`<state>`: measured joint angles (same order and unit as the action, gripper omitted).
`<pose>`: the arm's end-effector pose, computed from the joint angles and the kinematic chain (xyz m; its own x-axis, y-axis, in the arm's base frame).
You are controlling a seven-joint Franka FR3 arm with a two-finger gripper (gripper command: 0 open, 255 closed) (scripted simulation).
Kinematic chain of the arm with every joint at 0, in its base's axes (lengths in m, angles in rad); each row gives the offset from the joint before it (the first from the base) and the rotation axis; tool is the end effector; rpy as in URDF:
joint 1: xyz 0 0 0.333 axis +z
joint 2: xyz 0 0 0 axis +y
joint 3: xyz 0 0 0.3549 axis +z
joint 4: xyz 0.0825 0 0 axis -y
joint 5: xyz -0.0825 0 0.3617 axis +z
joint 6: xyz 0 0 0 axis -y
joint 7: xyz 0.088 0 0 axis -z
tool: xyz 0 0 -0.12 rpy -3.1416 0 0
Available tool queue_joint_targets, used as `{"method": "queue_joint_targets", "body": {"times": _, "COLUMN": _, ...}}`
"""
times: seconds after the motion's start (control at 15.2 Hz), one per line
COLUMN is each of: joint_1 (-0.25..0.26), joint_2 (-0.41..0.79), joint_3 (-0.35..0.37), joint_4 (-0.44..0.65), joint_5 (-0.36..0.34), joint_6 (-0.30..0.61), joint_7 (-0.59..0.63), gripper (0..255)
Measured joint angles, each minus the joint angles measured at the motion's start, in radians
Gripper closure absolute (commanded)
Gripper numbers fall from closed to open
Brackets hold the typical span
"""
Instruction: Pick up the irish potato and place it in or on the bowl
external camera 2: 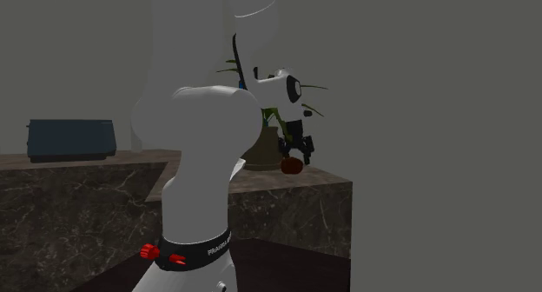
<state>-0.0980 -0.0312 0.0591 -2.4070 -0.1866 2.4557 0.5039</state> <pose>0.4785 -0.0200 0.3742 0.9147 -0.3844 0.1244 -0.3954 -0.9150 0.0803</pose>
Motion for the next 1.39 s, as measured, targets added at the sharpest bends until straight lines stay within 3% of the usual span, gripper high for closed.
{"method": "queue_joint_targets", "body": {"times": 0.66, "joint_1": 0.006, "joint_2": 0.005, "joint_3": 0.005, "joint_4": -0.008, "joint_5": -0.001, "joint_6": 0.005, "joint_7": 0.005, "gripper": 255}}
{"method": "queue_joint_targets", "body": {"times": 1.39, "joint_1": 0.018, "joint_2": -0.076, "joint_3": 0.009, "joint_4": 0.039, "joint_5": 0.033, "joint_6": -0.135, "joint_7": -0.032, "gripper": 255}}
